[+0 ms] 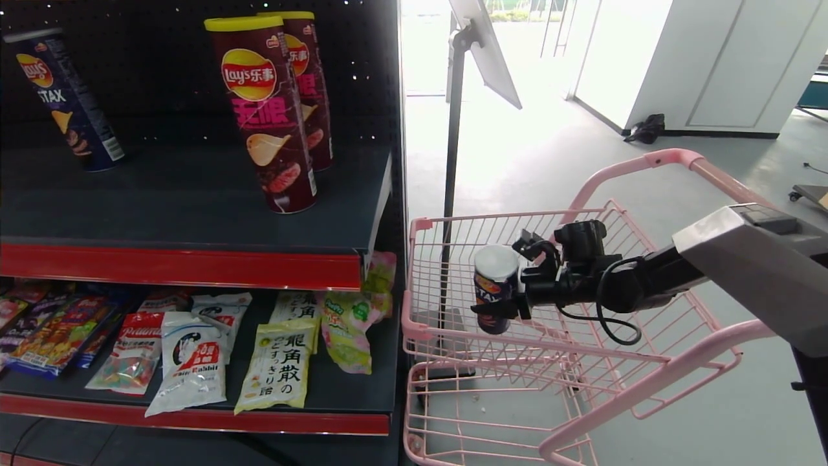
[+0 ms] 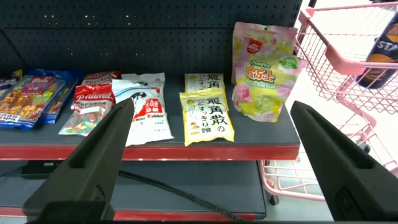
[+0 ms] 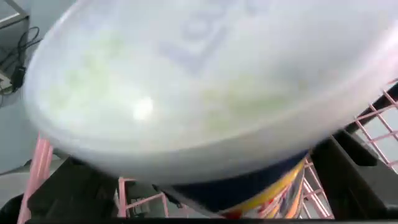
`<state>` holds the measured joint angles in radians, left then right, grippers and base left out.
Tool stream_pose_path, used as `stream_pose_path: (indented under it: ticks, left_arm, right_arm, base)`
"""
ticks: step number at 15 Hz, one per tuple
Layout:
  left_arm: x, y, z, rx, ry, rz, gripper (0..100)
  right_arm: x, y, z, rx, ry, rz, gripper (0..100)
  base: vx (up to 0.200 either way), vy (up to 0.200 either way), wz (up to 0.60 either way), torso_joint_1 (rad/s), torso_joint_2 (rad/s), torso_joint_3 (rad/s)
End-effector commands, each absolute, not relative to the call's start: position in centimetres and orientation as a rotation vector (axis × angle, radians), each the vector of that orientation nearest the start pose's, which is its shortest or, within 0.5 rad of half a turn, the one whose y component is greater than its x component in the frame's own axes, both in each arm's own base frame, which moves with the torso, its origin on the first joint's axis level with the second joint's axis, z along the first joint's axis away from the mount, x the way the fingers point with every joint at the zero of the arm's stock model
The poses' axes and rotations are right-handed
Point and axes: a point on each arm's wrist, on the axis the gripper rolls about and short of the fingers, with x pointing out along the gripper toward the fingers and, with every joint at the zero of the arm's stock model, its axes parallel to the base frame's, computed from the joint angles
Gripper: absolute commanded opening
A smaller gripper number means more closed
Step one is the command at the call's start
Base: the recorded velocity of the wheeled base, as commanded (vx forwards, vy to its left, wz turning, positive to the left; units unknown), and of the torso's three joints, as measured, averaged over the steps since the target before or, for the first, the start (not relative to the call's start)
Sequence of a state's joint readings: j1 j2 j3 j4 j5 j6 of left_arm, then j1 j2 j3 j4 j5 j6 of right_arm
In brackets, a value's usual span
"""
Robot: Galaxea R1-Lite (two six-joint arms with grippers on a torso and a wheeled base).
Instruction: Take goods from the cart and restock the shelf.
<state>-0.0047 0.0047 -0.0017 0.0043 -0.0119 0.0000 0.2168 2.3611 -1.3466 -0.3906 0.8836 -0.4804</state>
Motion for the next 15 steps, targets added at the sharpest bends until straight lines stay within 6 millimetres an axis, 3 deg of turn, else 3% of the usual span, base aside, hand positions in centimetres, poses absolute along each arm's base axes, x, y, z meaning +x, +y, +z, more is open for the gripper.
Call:
stream_pose_path:
  ticks: [1, 4, 5, 12, 13, 15]
  left_arm:
    - [-2.2, 0.0, 7.6, 0.0, 0.009, -0.017, 100]
    - [-2.2, 0.0, 7.6, 0.0, 0.009, -0.017, 100]
    - [-2.2, 0.0, 7.6, 0.0, 0.009, -0.017, 100]
    - [-2.2, 0.0, 7.6, 0.0, 0.009, -0.017, 100]
    - [-2.2, 0.0, 7.6, 0.0, 0.009, -0.017, 100]
    - [-2.2, 0.0, 7.6, 0.0, 0.009, -0.017, 100]
  right_arm:
    - [43.5, 12.3, 4.8, -0.207, 0.348, 1.175, 100]
    - [44.1, 13.1, 4.9, -0.209, 0.377, 1.092, 100]
    - [44.3, 13.1, 4.9, -0.205, 0.38, 1.074, 0]
    - [45.0, 11.6, 5.3, -0.173, 0.406, 0.981, 0]
    - [45.0, 11.3, 5.8, -0.172, 0.397, 0.976, 0]
    - [44.5, 10.4, 8.9, -0.178, 0.33, 0.982, 0]
  base:
    - [0.0, 0.0, 0.0, 0.0, 0.0, 0.0]
    - [0.0, 0.0, 0.0, 0.0, 0.0, 0.0]
    - [0.0, 0.0, 0.0, 0.0, 0.0, 0.0]
    - [0.0, 0.0, 0.0, 0.0, 0.0, 0.0]
    - [0.0, 0.0, 0.0, 0.0, 0.0, 0.0]
    - [0.0, 0.0, 0.0, 0.0, 0.0, 0.0]
